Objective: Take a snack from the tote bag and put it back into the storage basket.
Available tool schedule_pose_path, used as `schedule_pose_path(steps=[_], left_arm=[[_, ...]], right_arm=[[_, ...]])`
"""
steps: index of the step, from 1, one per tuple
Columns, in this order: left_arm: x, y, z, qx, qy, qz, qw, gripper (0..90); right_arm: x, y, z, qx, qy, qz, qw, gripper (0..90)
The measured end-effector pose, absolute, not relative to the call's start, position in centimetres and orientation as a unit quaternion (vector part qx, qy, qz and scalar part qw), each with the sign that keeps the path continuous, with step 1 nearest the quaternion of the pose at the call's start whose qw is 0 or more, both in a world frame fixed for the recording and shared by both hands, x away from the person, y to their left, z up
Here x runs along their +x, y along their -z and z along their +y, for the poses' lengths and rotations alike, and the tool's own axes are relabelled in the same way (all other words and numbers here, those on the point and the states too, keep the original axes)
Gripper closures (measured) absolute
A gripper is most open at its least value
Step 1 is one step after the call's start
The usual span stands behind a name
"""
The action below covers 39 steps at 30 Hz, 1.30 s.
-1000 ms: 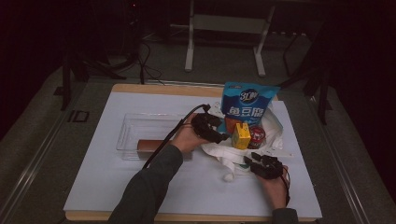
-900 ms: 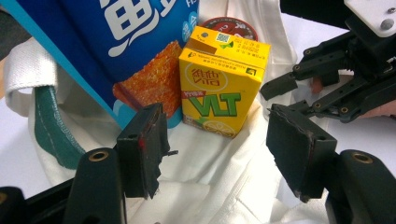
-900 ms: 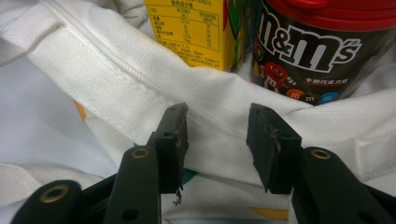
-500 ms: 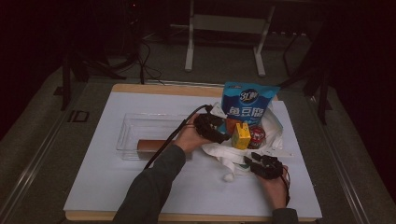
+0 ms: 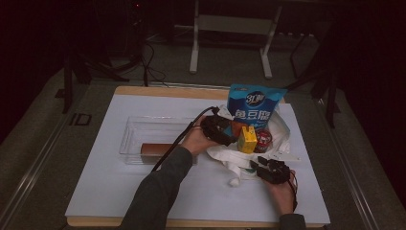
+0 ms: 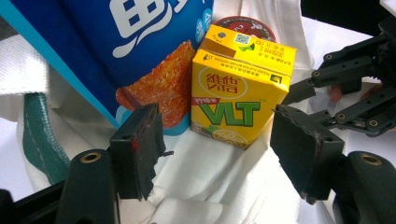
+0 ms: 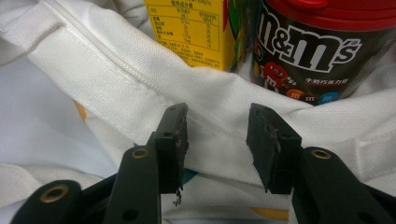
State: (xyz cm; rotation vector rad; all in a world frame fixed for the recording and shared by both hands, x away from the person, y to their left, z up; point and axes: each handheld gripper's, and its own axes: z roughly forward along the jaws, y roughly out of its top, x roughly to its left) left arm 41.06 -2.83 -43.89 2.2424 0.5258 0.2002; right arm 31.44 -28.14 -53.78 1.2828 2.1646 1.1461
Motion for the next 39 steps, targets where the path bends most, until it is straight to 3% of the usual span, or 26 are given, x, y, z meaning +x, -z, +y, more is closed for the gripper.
schedule_pose_path(steps=[26, 39], left_arm=[[41.7, 44.7, -6.7, 0.904, -0.071, 0.168, 0.386, 24.8], [42.6, 45.5, -8.5, 0.913, -0.073, 0.157, 0.368, 15.0]], right_arm=[[31.4, 53.8, -28.1, 0.455, -0.407, 0.769, 0.187, 57.0], [31.4, 53.8, -28.1, 0.454, -0.408, 0.769, 0.188, 56.6]])
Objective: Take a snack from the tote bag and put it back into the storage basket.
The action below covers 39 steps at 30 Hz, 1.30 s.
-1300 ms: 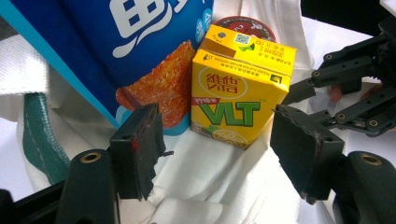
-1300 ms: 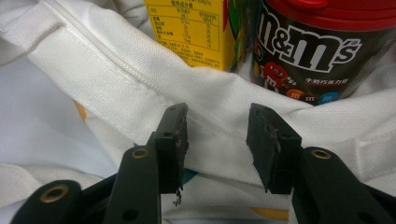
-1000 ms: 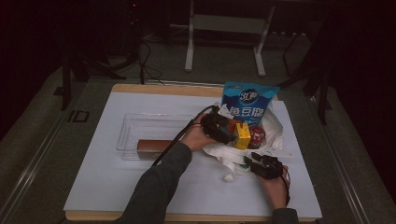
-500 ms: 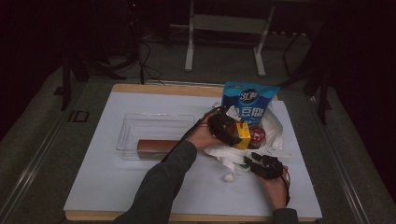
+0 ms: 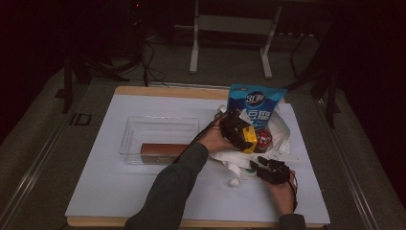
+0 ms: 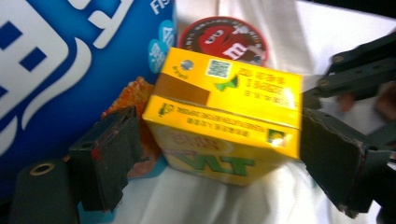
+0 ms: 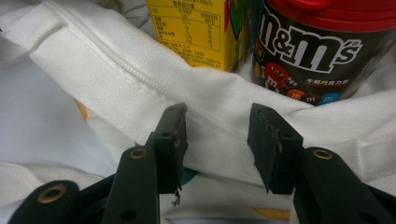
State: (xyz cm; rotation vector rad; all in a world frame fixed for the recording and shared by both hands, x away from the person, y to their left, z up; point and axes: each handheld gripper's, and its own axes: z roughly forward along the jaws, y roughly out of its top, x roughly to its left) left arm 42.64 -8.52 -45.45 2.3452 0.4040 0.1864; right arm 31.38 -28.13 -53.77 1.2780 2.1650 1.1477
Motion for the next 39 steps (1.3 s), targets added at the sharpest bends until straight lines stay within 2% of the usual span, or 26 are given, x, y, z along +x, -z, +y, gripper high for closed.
schedule_pose_path(steps=[8, 14, 18, 39], left_arm=[[42.6, 45.7, -9.2, 0.918, -0.082, 0.145, 0.359, 20.4], [41.9, 45.9, -9.4, 0.922, -0.113, 0.145, 0.341, 26.1], [41.6, 46.0, -9.5, 0.917, -0.115, 0.162, 0.345, 26.6], [42.8, 47.3, -10.3, 0.918, -0.076, 0.147, 0.361, 24.5]], right_arm=[[31.4, 53.8, -28.1, 0.454, -0.408, 0.769, 0.188, 56.6], [31.4, 53.8, -28.1, 0.454, -0.407, 0.770, 0.188, 56.6], [31.4, 53.8, -28.1, 0.454, -0.406, 0.770, 0.189, 56.6], [31.4, 53.8, -28.2, 0.454, -0.409, 0.769, 0.187, 56.5]])
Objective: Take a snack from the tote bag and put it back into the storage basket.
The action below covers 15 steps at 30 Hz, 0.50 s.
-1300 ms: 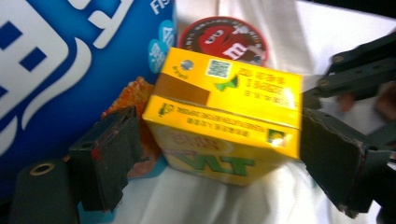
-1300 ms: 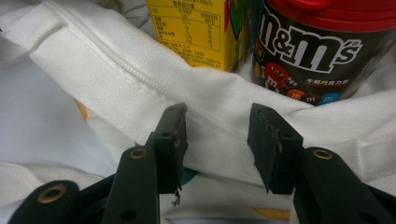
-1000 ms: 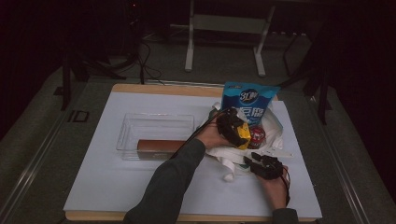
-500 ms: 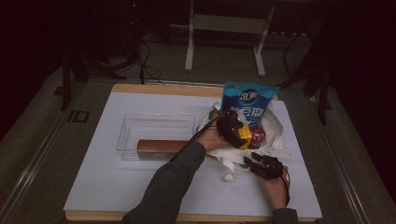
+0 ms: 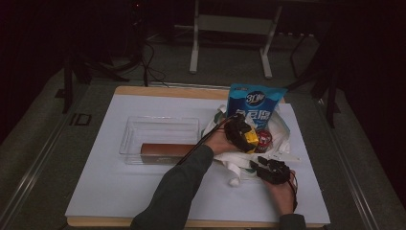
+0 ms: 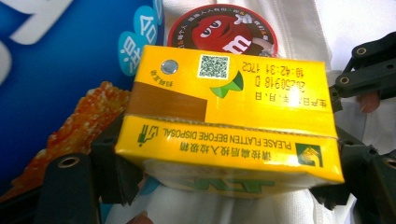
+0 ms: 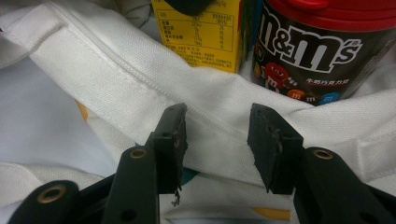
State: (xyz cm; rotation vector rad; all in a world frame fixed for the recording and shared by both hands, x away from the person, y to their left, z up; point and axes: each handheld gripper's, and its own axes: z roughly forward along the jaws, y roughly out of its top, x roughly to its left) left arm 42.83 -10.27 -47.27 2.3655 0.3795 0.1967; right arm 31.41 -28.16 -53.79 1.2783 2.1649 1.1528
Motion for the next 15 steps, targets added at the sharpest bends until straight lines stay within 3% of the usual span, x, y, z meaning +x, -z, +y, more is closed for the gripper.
schedule_pose_path(steps=[15], left_arm=[[42.53, 46.93, -10.29, 0.921, -0.080, 0.153, 0.349, 28.4]], right_arm=[[31.42, 53.77, -28.19, 0.454, -0.410, 0.769, 0.185, 56.5]])
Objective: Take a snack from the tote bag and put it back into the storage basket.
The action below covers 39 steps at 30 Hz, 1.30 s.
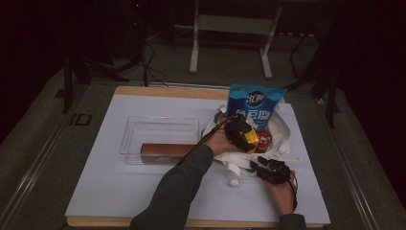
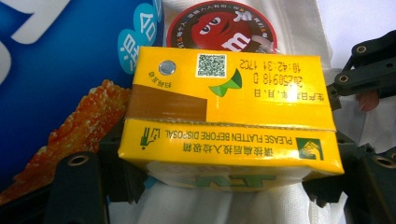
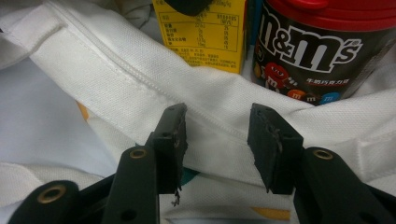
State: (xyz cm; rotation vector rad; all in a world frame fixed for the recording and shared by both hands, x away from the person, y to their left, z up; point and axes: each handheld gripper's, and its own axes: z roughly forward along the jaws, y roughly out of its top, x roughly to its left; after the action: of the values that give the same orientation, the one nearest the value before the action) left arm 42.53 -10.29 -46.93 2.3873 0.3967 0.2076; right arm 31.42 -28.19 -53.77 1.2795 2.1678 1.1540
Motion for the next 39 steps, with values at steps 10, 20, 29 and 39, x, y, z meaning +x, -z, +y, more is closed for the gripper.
schedule_pose_path(steps=[10, 20, 29, 39], left_arm=[[42.2, 46.0, -9.8, 0.919, -0.088, 0.149, 0.353, 28.4], [41.4, 44.3, -8.8, 0.911, -0.105, 0.158, 0.367, 28.4], [40.7, 42.4, -7.5, 0.904, -0.129, 0.164, 0.373, 28.4], [40.2, 40.6, -5.5, 0.894, -0.150, 0.186, 0.378, 28.4]], right_arm=[[31.4, 53.8, -28.2, 0.455, -0.409, 0.769, 0.185, 56.5], [31.4, 53.8, -28.1, 0.454, -0.408, 0.770, 0.186, 56.5], [31.5, 53.8, -28.2, 0.452, -0.409, 0.770, 0.188, 56.5], [31.4, 53.8, -28.1, 0.453, -0.409, 0.770, 0.188, 56.5]])
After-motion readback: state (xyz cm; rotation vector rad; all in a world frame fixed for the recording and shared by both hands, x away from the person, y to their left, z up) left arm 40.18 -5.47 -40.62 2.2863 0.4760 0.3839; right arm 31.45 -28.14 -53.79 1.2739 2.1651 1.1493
